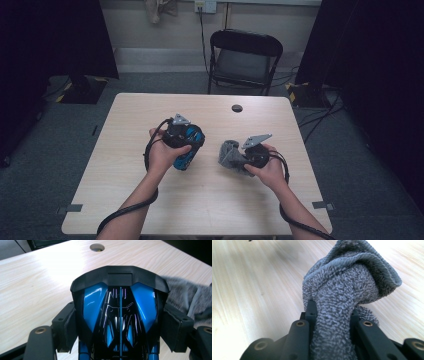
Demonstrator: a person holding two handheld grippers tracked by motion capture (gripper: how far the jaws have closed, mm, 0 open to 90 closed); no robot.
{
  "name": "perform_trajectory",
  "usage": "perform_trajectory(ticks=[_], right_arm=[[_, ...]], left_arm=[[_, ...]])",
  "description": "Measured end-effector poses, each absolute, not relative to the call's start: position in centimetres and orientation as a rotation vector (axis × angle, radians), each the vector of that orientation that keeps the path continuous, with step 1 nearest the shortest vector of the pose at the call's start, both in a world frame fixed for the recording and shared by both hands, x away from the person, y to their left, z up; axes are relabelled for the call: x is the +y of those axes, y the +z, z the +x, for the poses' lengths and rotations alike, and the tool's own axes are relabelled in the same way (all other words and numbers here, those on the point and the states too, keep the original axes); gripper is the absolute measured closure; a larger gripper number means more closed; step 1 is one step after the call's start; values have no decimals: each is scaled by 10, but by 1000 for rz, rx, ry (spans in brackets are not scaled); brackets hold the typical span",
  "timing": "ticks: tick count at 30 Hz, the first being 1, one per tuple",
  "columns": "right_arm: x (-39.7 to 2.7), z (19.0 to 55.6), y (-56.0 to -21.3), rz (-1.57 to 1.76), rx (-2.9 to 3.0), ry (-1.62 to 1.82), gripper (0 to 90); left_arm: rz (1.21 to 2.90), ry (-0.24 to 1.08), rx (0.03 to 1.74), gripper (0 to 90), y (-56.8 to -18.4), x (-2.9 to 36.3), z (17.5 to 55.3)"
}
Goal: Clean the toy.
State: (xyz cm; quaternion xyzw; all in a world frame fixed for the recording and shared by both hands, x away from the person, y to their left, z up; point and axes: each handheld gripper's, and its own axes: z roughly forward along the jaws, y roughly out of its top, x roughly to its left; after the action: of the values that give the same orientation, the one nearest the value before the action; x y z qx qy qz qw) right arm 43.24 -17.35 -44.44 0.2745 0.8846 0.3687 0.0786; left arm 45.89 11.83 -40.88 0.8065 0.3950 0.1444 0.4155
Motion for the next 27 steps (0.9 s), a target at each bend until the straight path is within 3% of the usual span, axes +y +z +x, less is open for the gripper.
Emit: perform_trajectory(ticks=[27], right_arm=[[-233,445,-446,1023,2521,1043,727]], left_arm=[[2077,393,1118,256,-430,183,456]])
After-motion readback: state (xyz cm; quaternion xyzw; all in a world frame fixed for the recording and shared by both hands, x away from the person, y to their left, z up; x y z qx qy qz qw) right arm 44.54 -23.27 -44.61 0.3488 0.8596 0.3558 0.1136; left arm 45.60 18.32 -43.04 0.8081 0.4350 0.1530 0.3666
